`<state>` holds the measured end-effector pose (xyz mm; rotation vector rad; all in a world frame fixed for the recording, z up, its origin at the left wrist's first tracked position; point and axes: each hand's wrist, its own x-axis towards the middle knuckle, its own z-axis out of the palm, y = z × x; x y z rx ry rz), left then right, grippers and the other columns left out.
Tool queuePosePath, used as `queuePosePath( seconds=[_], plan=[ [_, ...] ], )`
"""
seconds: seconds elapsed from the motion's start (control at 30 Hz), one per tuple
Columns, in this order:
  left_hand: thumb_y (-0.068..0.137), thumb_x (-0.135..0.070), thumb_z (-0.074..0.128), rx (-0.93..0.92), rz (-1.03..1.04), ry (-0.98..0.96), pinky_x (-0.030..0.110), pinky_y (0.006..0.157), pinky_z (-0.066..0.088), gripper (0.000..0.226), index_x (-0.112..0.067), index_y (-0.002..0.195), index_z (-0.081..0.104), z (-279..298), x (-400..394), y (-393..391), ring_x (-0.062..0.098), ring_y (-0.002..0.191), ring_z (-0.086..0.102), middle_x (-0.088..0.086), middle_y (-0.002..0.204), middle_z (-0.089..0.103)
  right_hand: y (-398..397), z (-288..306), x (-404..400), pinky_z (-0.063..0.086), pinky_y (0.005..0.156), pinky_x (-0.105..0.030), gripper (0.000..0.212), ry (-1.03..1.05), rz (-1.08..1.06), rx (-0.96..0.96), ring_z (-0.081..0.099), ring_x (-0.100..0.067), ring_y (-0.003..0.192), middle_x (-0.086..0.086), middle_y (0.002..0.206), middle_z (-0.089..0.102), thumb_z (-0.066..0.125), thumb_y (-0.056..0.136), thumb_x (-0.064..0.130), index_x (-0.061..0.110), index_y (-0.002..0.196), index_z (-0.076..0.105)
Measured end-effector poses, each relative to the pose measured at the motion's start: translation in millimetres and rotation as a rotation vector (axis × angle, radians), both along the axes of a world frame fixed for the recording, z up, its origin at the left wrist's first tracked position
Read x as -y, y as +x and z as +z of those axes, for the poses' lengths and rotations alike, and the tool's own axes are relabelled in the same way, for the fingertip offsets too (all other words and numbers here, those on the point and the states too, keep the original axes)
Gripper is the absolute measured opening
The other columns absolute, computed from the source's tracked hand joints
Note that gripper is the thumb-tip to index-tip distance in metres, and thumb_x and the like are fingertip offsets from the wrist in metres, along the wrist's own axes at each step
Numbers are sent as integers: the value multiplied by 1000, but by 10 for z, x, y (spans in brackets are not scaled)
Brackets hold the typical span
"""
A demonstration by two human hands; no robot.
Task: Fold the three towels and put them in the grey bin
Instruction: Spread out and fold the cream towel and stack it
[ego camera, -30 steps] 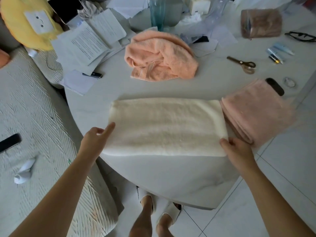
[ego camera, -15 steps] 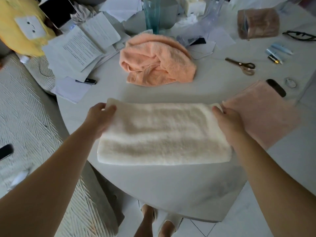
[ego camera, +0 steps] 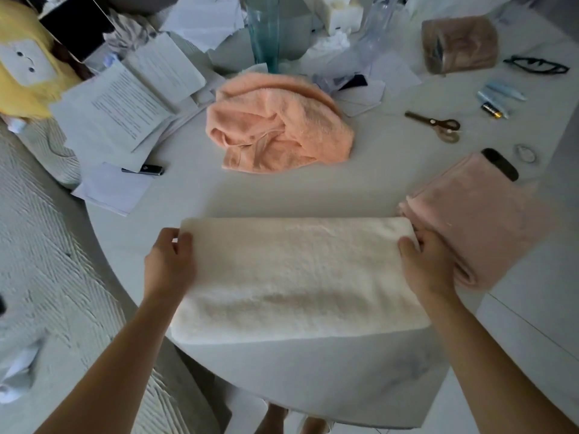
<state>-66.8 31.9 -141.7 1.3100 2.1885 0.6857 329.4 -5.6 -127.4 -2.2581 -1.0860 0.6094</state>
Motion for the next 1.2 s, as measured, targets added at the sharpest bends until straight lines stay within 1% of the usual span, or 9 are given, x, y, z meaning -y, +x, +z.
queuePosePath(
  seconds=[0.23, 0.37, 0.5, 0.67, 0.8, 0.87, 0.93, 1.03, 1.2],
  plan=[
    [101, -43, 46, 17, 43, -69, 37, 72, 40, 30, -17, 104, 61, -1, 189, -40, 28, 79, 53, 3, 87, 59, -47, 74, 38, 35, 56, -34, 15, -20, 29, -29, 55, -30, 69, -1, 71, 59, 55, 93, 21, 9, 84, 60],
    [101, -55, 39, -12, -22, -106, 37, 73, 38, 39, -18, 97, 50, 67, 187, -2, 27, 82, 49, 3, 90, 56, -72, 119, 38, 45, 65, -44, 46, 10, 85, -61, 59, -39, 75, -30, 86, 63, 45, 92, 36, -7, 93, 61],
    [103, -40, 42, -95, -100, -12, 40, 67, 38, 34, -11, 89, 53, 97, 120, -75, 31, 74, 49, 9, 78, 58, -69, 166, 2, 40, 100, -22, 43, 99, 139, -103, 54, -10, 123, 5, 133, 63, 48, 94, 20, 14, 135, 60],
    [104, -32, 42, -252, -165, -70, 41, 62, 36, 29, -10, 86, 47, 37, 257, -135, 42, 68, 55, 3, 61, 46, -38, -45, 41, 36, 68, -32, 25, -17, 66, 3, 64, -39, 90, -22, 92, 67, 54, 97, 18, -5, 98, 65],
    [99, -30, 49, -419, -206, 67, 50, 85, 43, 30, -14, 124, 48, 141, 323, -4, 41, 102, 58, 17, 112, 61, -203, 122, 64, 42, 90, -38, 45, 36, 40, 108, 58, -39, 116, -20, 125, 62, 61, 90, 17, -2, 129, 51],
    [97, -35, 46, -468, -336, 168, 54, 104, 35, 50, -15, 143, 44, 219, 370, 233, 35, 131, 45, 16, 142, 49, -625, 202, 165, 33, 108, -47, 62, 176, 229, 317, 46, -42, 133, -25, 143, 50, 61, 87, 21, -4, 142, 44],
    [98, -39, 34, -422, -559, 105, 56, 117, 22, 62, -17, 156, 31, 225, 454, 614, 32, 151, 23, 13, 163, 28, -1165, 172, 270, 24, 116, -52, 67, 209, 594, 288, 33, -42, 145, -25, 155, 36, 48, 93, 31, -4, 149, 36],
    [91, -52, 11, -542, -835, -80, 54, 124, 1, 73, -27, 157, -9, 34, 577, 901, 30, 154, -12, 8, 169, -8, -1617, -14, 288, 13, 123, -51, 72, 62, 967, 320, 12, -29, 154, -13, 165, 16, 28, 98, 46, 5, 157, 21],
    [94, -72, 12, -592, -754, -63, 54, 124, 2, 78, -35, 159, -8, -127, 590, 458, 26, 155, -11, 1, 169, -11, -927, -287, 280, 12, 123, -49, 74, -27, 856, 583, 8, -27, 154, -7, 167, 13, 31, 97, 55, 17, 159, 21]
  ],
)
